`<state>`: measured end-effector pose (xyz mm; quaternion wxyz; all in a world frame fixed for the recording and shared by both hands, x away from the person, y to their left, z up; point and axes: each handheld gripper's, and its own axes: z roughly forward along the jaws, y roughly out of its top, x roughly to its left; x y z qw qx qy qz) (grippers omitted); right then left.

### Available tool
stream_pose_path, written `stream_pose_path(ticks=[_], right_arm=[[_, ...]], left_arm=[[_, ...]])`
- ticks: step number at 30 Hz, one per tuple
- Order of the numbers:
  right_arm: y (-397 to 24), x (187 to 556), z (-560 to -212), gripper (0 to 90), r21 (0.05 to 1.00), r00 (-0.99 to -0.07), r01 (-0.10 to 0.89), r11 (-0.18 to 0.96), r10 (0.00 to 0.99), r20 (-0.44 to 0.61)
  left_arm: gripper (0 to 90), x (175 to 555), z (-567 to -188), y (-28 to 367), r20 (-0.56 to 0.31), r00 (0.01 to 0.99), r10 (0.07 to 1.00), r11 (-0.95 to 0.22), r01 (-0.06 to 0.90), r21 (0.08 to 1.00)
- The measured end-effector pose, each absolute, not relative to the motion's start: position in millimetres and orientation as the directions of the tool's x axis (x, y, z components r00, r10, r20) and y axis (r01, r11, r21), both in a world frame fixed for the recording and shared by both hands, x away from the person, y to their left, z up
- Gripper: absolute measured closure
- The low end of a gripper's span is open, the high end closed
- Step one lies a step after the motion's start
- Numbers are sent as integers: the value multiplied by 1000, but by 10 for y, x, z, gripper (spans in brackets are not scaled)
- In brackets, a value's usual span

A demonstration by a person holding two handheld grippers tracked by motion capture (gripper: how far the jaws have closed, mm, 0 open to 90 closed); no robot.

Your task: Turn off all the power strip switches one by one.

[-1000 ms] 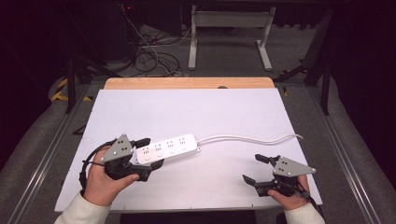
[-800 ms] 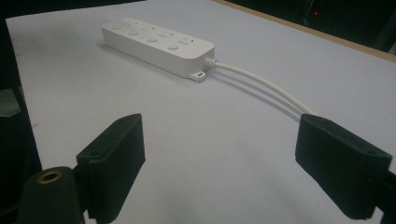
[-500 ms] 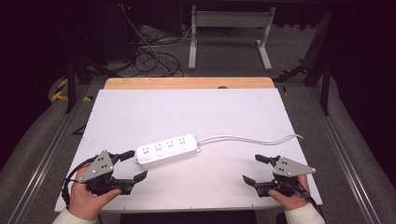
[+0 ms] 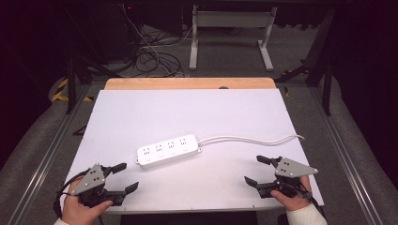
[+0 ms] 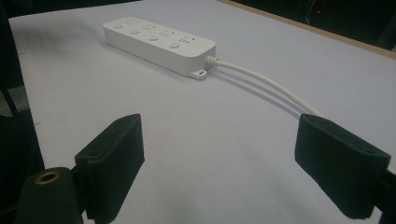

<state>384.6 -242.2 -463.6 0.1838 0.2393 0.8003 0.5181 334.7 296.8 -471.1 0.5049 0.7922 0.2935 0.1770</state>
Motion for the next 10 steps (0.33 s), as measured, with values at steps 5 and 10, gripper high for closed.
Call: stream_pose_path(ticks=[5, 10], right_arm=[[-2420, 3850, -4639, 169, 916, -819, 194, 351, 572, -46], [-2426, 3855, -4640, 167, 915, -815, 198, 351, 578, -45]], left_arm=[[248, 3377, -4787, 3002, -50, 746, 664, -283, 313, 907], [248, 3402, -4799, 2996, -58, 716, 696, -274, 339, 900]])
